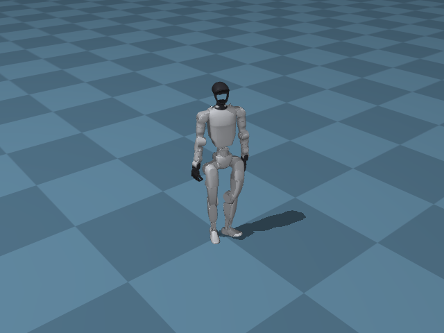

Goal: In place motions

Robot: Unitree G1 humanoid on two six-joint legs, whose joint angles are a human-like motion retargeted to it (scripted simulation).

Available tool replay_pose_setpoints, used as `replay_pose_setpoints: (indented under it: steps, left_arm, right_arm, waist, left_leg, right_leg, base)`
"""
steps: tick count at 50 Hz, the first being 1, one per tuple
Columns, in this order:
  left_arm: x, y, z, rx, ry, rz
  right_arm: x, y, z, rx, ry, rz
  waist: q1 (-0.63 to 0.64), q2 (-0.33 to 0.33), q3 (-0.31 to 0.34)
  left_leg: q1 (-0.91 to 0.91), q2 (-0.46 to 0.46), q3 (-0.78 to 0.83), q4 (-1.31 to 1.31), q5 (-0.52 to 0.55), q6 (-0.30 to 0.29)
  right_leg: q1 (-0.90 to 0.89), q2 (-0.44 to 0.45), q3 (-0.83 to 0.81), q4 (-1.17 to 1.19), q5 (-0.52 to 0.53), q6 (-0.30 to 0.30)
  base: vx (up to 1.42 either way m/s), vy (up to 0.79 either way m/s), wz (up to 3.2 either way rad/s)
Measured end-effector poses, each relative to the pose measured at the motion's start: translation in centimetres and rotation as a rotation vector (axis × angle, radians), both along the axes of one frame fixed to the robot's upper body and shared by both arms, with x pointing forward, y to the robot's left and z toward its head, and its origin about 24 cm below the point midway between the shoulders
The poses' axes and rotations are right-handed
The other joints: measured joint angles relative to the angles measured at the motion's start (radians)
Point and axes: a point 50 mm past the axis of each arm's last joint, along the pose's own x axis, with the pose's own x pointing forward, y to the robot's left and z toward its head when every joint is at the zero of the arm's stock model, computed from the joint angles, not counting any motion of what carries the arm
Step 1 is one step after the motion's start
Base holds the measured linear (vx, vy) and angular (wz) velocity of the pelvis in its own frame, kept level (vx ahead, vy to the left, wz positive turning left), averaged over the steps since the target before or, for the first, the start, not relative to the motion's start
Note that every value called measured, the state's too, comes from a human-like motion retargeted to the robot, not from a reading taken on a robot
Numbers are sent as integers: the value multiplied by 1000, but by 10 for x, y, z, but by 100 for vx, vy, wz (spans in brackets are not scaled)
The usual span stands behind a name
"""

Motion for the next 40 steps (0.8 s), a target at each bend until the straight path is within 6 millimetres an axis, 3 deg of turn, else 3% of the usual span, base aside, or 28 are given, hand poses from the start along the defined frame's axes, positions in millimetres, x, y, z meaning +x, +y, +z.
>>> replay_pose_setpoints:
  steps: [16, 29, 35, 37, 40]
  left_arm:
    - [-8, 1, 1, 1, 26, 6]
    - [9, 7, -2, 70, -73, 3]
    - [13, 13, -3, 122, -124, 40]
    - [9, 14, -3, 139, -124, 68]
    - [8, 17, -3, 150, -125, 106]
  right_arm:
    - [11, 7, -2, 31, -49, 15]
    - [-19, -15, 4, -54, 15, -67]
    - [-33, -24, 9, -115, 73, -104]
    - [-31, -24, 9, -119, 81, -103]
    - [-10, -18, 7, -106, 49, -97]
  waist:
    - [-31, 9, 1]
    - [-44, 23, -2]
    - [-19, 21, 3]
    - [-25, 16, 9]
    - [-78, 19, 43]
  left_leg:
    - [-6, 2, -15, -3, 4, 1]
    - [-10, 18, -23, 32, -30, -1]
    - [-99, 30, -86, 236, -87, 26]
    - [-164, 59, -95, 375, -4, 4]
    - [-346, 98, -175, 663, 222, -20]
  right_leg:
    - [-7, 1, -12, 1, 1, 3]
    - [-9, 9, -7, 7, -6, -4]
    - [-9, -3, -4, 12, -9, -12]
    - [-11, -18, -20, 14, -9, -14]
    - [-7, -24, -109, 3, -9, -17]
  base:
    - [0, 0, 4]
    - [0, 0, -3]
    - [0, 0, 0]
    - [-8, 3, 78]
    - [-25, 2, 118]
